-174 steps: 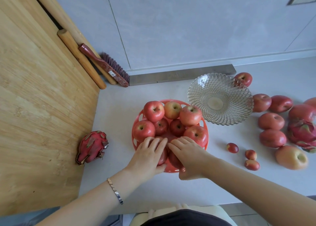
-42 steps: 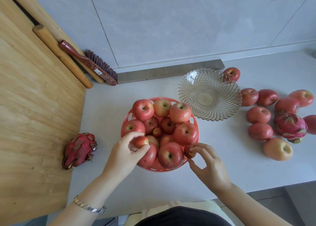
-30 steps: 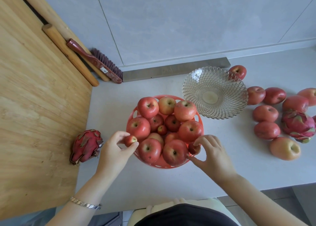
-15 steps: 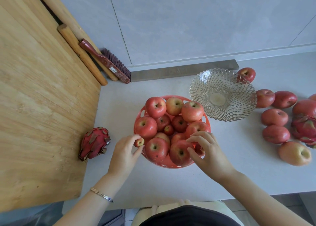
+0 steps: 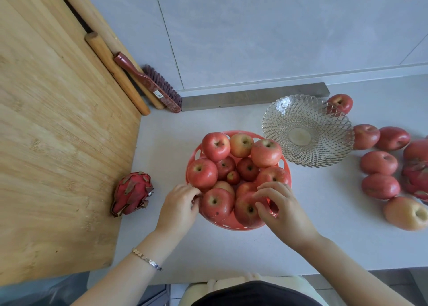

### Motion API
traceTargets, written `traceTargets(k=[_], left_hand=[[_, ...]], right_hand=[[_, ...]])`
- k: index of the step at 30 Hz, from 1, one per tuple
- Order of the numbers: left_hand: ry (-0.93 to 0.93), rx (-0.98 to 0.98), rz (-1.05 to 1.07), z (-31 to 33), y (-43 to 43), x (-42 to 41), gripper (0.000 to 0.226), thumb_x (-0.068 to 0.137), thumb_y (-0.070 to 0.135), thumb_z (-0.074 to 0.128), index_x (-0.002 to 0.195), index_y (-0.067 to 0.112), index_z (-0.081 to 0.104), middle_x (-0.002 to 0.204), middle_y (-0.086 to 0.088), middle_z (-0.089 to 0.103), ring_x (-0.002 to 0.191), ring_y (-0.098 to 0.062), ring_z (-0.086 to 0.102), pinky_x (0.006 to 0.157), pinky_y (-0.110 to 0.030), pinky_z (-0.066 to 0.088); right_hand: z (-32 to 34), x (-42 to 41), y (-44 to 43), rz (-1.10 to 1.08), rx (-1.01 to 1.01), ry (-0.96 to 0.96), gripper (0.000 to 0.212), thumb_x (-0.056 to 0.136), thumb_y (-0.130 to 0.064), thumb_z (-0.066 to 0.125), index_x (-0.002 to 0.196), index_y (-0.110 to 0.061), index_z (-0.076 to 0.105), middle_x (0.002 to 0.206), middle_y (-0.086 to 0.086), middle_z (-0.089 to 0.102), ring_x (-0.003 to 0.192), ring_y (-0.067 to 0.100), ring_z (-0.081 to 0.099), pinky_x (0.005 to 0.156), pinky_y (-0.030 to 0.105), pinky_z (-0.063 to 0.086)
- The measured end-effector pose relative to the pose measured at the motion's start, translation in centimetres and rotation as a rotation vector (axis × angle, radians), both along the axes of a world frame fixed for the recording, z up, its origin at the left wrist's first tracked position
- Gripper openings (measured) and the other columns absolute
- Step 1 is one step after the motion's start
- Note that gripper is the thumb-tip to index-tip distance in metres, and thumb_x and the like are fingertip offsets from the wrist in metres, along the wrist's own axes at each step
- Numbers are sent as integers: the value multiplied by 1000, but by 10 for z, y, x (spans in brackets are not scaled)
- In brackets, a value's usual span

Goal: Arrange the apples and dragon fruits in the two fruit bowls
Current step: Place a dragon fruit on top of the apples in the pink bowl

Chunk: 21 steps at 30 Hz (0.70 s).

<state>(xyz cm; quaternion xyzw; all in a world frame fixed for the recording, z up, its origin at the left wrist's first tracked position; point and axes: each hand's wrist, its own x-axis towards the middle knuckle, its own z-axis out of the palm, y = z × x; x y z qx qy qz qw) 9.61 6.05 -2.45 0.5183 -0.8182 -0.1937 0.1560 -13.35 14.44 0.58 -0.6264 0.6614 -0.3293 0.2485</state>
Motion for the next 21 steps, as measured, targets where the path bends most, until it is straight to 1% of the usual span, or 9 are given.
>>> traceTargets(k=[3, 6, 9, 11, 12, 14, 17, 19, 21], left_hand=[[141, -21, 122, 6, 0, 5, 15, 79, 1, 60, 89, 7, 69, 85, -7, 69, 85, -22, 61, 78, -16, 40], [219, -168, 267, 13, -13, 19, 19, 79, 1, 55, 95, 2, 66, 93, -14, 67, 91, -22, 58, 84, -19, 38], [-33, 14, 560, 8, -37, 44, 63, 73, 13, 72, 130, 4, 45, 139, -24, 36, 125, -44, 36, 107, -44, 29], [-286, 251, 603, 1, -50, 64, 100, 68, 39, 77, 145, 11, 20, 153, -22, 8, 139, -41, 13, 113, -48, 17], [-383, 334, 574, -2, -55, 73, 107, 67, 47, 76, 147, 15, 13, 154, -20, 3, 142, -38, 8, 114, -47, 16], [-517, 380, 497, -9, -62, 86, 103, 68, 49, 73, 147, 23, 13, 153, -14, 8, 141, -34, 9, 112, -46, 19], [-561, 302, 504, -13, -71, 89, 84, 70, 37, 73, 141, 29, 29, 144, -8, 26, 128, -35, 27, 103, -45, 32], [-494, 319, 562, -12, -75, 87, 71, 69, 33, 72, 132, 30, 40, 136, -7, 36, 119, -36, 35, 97, -42, 38], [-300, 384, 658, -13, -77, 90, 59, 65, 29, 74, 120, 29, 51, 125, -7, 47, 112, -37, 43, 89, -38, 43]], right_hand=[[6, 1, -5, 5, 2, -3, 13, 76, -17, 59, 85, -18, 68, 98, -23, 51, 98, 16, 53, 86, 14, 36], [13, 2, -17, 31, -13, -5, 14, 77, -21, 58, 86, -20, 68, 97, -18, 54, 98, 17, 55, 90, 14, 36], [23, 8, -34, 51, -24, 1, 21, 75, -31, 51, 85, -23, 68, 96, -29, 49, 95, 13, 54, 89, 1, 29], [28, 13, -43, 75, -28, 10, 22, 75, -32, 50, 84, -22, 68, 94, -29, 50, 93, 12, 55, 88, -1, 29], [29, 17, -49, 98, -27, 16, 23, 76, -33, 50, 84, -22, 68, 92, -26, 53, 93, 13, 56, 88, 0, 30], [30, 23, -56, 135, -2, 22, 24, 76, -35, 49, 84, -22, 67, 90, -17, 59, 94, 12, 56, 87, 4, 33], [31, 29, -62, 159, 21, 14, 23, 76, -38, 48, 83, -26, 66, 89, -14, 61, 94, 9, 56, 85, 15, 40], [31, 30, -63, 167, 28, -10, 18, 76, -38, 49, 82, -29, 64, 88, -15, 61, 93, 7, 56, 85, 23, 45], [31, 31, -66, 156, 35, -44, 10, 77, -34, 53, 80, -35, 62, 89, -17, 61, 94, 5, 56, 85, 27, 48]])
